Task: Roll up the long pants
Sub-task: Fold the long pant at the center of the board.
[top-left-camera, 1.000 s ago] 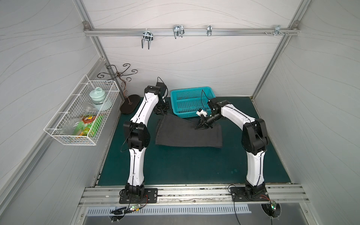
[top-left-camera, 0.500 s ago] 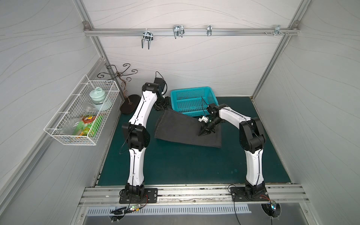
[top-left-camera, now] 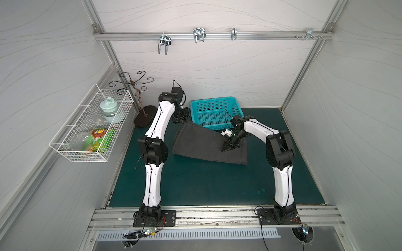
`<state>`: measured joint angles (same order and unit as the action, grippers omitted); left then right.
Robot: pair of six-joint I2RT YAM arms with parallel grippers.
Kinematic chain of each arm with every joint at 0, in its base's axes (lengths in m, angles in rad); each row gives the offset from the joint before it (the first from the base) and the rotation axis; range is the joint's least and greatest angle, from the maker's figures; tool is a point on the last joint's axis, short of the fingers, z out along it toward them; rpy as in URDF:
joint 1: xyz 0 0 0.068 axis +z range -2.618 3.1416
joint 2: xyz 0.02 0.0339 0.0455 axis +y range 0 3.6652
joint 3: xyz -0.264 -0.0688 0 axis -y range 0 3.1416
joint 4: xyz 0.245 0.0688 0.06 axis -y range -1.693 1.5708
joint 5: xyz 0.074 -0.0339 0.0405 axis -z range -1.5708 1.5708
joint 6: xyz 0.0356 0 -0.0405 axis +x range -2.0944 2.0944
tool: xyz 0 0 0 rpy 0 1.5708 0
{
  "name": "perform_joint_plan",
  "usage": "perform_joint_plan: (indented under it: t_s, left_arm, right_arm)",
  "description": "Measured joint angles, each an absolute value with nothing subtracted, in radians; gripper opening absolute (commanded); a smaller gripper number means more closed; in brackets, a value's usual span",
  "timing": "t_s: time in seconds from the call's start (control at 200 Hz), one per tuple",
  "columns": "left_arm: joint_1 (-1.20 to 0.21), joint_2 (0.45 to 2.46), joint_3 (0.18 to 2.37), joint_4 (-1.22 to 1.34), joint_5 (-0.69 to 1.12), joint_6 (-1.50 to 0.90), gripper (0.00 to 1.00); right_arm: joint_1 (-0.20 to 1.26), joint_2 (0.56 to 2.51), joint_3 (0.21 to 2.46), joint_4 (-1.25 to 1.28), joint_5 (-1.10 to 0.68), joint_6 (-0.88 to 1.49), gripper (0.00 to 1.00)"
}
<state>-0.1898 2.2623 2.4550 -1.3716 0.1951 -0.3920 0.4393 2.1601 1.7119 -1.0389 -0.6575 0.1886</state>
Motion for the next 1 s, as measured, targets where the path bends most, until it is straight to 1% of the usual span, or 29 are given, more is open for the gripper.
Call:
perform_joint_plan:
  t_s: [0.2, 0.29, 0.415, 0.445, 0.46, 0.48, 0.565, 0.61, 0.75, 0.88, 0.941, 0.976, 1.001]
  left_arm:
    - [-0.190, 2.265, 2.423, -1.333, 0.190, -0.392, 0.00]
    - [-0.190, 2.277, 2.398, -1.301, 0.182, -0.386, 0.12]
    - [-0.189, 2.318, 2.379, -1.261, 0.162, -0.379, 0.41]
    - [-0.189, 2.327, 2.371, -1.254, 0.155, -0.377, 0.47]
    - [-0.189, 2.330, 2.369, -1.252, 0.149, -0.371, 0.52]
    - [-0.189, 2.334, 2.364, -1.248, 0.147, -0.376, 0.56]
    - [-0.188, 2.343, 2.351, -1.241, 0.120, -0.364, 0.63]
    - [-0.188, 2.344, 2.347, -1.241, 0.107, -0.362, 0.64]
    - [-0.188, 2.318, 2.331, -1.241, 0.035, -0.355, 0.64]
    - [-0.189, 2.204, 2.240, -1.240, -0.077, -0.364, 0.64]
    - [-0.191, 2.112, 2.170, -1.235, -0.132, -0.379, 0.60]
    - [-0.192, 2.048, 2.121, -1.227, -0.159, -0.393, 0.53]
    - [-0.194, 2.002, 2.085, -1.216, -0.168, -0.408, 0.47]
  right_arm:
    - [0.439, 2.164, 1.717, -1.042, -0.657, 0.184, 0.00]
    - [0.439, 2.164, 1.717, -1.045, -0.655, 0.183, 0.00]
    - [0.439, 2.164, 1.717, -1.049, -0.654, 0.183, 0.00]
    - [0.438, 2.164, 1.717, -1.049, -0.653, 0.183, 0.00]
    - [0.438, 2.164, 1.717, -1.049, -0.653, 0.183, 0.00]
    - [0.438, 2.164, 1.717, -1.049, -0.653, 0.183, 0.00]
    - [0.437, 2.164, 1.717, -1.050, -0.652, 0.182, 0.00]
    - [0.437, 2.162, 1.717, -1.051, -0.651, 0.182, 0.00]
    - [0.432, 2.153, 1.716, -1.052, -0.635, 0.182, 0.00]
    - [0.416, 2.123, 1.715, -1.052, -0.593, 0.182, 0.00]
    - [0.404, 2.099, 1.715, -1.052, -0.558, 0.179, 0.00]
    - [0.398, 2.085, 1.715, -1.053, -0.538, 0.174, 0.00]
    - [0.393, 2.075, 1.715, -1.054, -0.521, 0.169, 0.00]
